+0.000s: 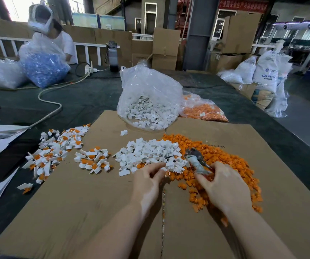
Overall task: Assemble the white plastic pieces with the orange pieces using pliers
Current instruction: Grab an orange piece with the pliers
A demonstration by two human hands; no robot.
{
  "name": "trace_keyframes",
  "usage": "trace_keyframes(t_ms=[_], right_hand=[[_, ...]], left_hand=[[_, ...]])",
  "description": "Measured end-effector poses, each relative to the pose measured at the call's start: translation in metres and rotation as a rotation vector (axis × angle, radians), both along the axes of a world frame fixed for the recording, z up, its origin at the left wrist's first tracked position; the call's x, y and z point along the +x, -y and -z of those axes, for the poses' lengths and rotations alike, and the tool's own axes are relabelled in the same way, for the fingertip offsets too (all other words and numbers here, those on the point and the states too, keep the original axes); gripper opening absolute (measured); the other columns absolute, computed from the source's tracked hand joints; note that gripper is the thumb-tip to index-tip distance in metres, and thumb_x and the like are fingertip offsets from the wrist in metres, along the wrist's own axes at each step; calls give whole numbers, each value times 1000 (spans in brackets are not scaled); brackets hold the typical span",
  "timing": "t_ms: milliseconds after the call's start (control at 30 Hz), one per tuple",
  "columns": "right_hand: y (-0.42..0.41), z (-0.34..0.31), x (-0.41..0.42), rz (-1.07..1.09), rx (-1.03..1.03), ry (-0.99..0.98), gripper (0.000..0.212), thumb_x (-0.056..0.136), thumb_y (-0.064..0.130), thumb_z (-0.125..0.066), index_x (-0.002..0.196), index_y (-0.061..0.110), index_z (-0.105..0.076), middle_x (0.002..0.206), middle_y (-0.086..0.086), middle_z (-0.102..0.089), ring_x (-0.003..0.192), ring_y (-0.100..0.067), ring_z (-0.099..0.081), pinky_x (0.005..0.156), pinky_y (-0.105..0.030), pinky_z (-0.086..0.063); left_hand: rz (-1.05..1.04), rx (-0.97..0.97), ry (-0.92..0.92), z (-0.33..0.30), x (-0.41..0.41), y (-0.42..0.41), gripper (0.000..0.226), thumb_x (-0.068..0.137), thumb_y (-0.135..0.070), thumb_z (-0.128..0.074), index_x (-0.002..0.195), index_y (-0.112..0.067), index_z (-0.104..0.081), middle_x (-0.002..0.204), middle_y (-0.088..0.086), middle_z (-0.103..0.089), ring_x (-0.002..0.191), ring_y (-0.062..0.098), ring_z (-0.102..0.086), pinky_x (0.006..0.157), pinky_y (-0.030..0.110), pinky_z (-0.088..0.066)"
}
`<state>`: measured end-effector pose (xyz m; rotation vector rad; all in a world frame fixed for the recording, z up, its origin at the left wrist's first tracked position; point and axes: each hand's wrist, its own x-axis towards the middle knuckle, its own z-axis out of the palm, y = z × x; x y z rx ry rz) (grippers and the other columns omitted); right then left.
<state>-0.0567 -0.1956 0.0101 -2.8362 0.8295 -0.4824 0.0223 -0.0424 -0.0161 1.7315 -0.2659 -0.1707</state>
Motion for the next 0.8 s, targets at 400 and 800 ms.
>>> trace_keyframes(t_ms=[400,800], right_hand=[[-8,18,2,-100,-243,226,40,74,33,-76,104,7,-68,99,-15,-64,94,-35,-59,83,-52,-44],[-49,34,9,-530,29,417,9,75,9,-77,77,11,-68,73,-2,-60,70,-23,-55,61,-38,-49]], left_hand=[[37,99,108,6,0,-3,26,92,-15,-56,115,-24,-64,96,-10,-63,92,1,-56,70,-4,-36],[69,63,88,9,-2,-3,18,88,-7,-59,94,-22,-66,85,3,-67,83,13,-62,76,18,-47]])
